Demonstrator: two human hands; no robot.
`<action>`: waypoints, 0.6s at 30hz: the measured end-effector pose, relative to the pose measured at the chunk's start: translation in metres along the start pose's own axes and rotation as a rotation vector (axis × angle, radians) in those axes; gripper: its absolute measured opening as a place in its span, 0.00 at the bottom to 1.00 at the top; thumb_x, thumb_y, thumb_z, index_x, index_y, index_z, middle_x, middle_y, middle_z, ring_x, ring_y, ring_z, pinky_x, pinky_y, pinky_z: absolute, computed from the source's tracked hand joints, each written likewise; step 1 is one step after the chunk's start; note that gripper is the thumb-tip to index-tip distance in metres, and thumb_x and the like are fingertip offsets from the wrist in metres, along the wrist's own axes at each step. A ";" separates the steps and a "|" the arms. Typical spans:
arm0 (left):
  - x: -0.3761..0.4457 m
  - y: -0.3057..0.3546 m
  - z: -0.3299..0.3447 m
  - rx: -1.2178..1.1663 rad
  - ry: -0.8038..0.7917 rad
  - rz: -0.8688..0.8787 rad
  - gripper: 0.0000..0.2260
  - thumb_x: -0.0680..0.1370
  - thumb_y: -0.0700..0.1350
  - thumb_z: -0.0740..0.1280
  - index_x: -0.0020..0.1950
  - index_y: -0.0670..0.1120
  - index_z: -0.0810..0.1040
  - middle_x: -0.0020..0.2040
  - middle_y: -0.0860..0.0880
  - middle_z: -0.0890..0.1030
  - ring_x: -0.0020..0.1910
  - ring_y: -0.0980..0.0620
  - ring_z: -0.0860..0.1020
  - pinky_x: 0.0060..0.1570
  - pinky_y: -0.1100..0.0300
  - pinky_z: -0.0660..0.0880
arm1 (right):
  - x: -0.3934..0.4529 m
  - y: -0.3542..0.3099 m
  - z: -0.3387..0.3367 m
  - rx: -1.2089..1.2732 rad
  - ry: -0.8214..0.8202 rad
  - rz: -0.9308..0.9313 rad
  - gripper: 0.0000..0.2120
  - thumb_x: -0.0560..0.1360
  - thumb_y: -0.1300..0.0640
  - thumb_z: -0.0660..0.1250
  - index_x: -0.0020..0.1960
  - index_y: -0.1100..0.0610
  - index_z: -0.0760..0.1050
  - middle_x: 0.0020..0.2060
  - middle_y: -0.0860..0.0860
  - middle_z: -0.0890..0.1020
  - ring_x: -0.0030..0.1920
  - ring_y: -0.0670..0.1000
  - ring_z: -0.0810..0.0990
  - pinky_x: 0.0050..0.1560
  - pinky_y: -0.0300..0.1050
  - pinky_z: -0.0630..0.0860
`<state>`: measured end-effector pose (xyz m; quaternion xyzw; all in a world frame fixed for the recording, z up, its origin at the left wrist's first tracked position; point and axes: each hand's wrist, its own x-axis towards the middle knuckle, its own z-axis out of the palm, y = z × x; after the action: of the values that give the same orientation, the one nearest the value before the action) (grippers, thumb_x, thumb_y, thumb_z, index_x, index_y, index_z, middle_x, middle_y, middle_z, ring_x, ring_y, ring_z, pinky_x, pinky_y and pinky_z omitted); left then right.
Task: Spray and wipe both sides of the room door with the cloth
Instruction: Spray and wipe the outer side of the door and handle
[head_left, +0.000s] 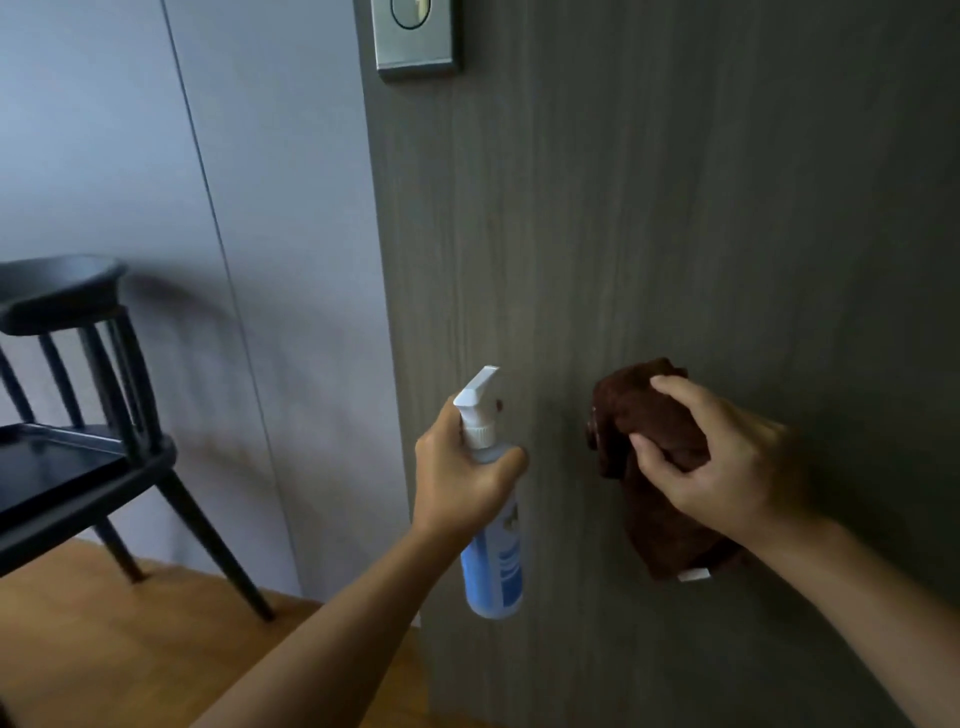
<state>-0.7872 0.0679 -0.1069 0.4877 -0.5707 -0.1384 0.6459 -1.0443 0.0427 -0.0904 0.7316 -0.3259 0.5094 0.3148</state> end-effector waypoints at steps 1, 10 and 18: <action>0.003 -0.005 -0.007 0.007 0.018 -0.005 0.18 0.66 0.37 0.76 0.52 0.52 0.81 0.41 0.54 0.84 0.38 0.51 0.83 0.38 0.52 0.82 | -0.002 -0.003 0.003 0.003 -0.010 0.004 0.23 0.74 0.48 0.75 0.62 0.63 0.82 0.53 0.56 0.87 0.46 0.55 0.87 0.47 0.43 0.81; 0.072 0.070 -0.052 -0.100 0.095 0.133 0.15 0.62 0.42 0.76 0.48 0.51 0.83 0.41 0.49 0.86 0.39 0.47 0.85 0.37 0.45 0.83 | 0.054 -0.005 0.010 0.044 0.034 0.104 0.24 0.73 0.44 0.71 0.61 0.59 0.84 0.52 0.52 0.87 0.45 0.51 0.87 0.46 0.43 0.83; 0.136 0.175 -0.046 -0.055 -0.049 0.198 0.18 0.65 0.42 0.76 0.53 0.53 0.82 0.46 0.52 0.86 0.40 0.49 0.84 0.37 0.49 0.82 | 0.191 0.008 -0.029 0.080 0.053 0.060 0.25 0.72 0.48 0.76 0.63 0.62 0.81 0.50 0.52 0.86 0.46 0.43 0.80 0.47 0.35 0.77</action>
<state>-0.7710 0.0748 0.1184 0.4073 -0.6277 -0.1014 0.6556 -1.0146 0.0312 0.1003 0.7197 -0.3187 0.5505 0.2783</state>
